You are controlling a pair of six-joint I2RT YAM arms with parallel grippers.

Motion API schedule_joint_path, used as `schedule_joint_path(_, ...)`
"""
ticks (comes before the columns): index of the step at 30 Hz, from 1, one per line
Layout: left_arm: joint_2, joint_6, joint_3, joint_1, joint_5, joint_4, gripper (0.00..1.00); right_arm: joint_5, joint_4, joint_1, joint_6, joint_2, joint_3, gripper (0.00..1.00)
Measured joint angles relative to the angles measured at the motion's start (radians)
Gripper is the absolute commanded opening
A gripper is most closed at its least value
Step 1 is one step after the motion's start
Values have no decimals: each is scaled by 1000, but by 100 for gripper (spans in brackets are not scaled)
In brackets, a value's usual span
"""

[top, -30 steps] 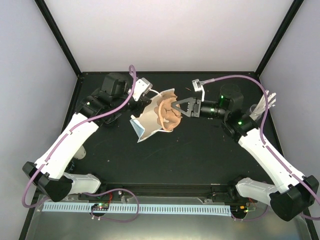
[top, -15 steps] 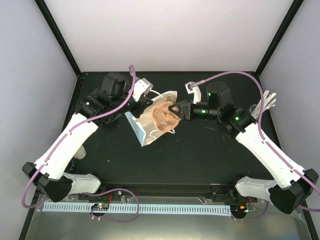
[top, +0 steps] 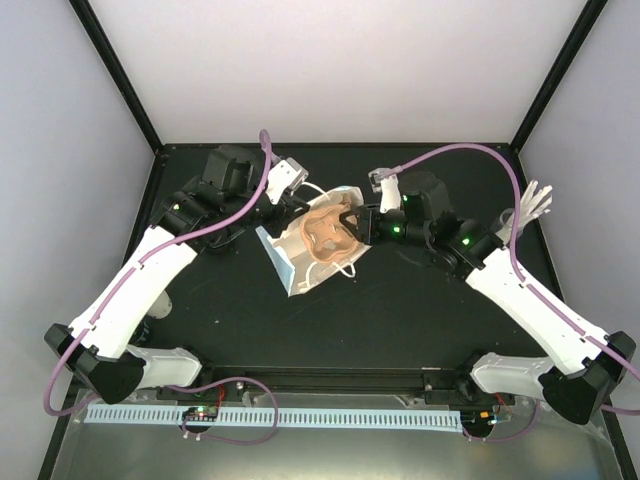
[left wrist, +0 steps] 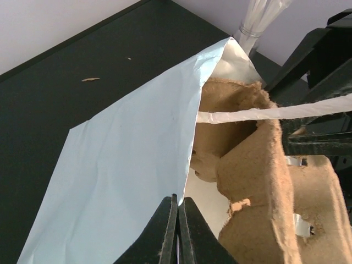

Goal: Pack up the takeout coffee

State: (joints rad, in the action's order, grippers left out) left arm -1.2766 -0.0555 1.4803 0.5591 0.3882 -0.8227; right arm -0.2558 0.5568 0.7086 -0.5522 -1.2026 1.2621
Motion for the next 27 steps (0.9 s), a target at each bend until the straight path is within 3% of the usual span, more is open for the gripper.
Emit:
schedule_joint_path(10, 0, 8, -9, 11, 39, 0, 1, 77, -19, 12, -54, 6, -40, 32)
schedule_joint_path(27, 0, 107, -19, 12, 141, 19, 2, 492, 35, 250, 72, 5, -68, 35)
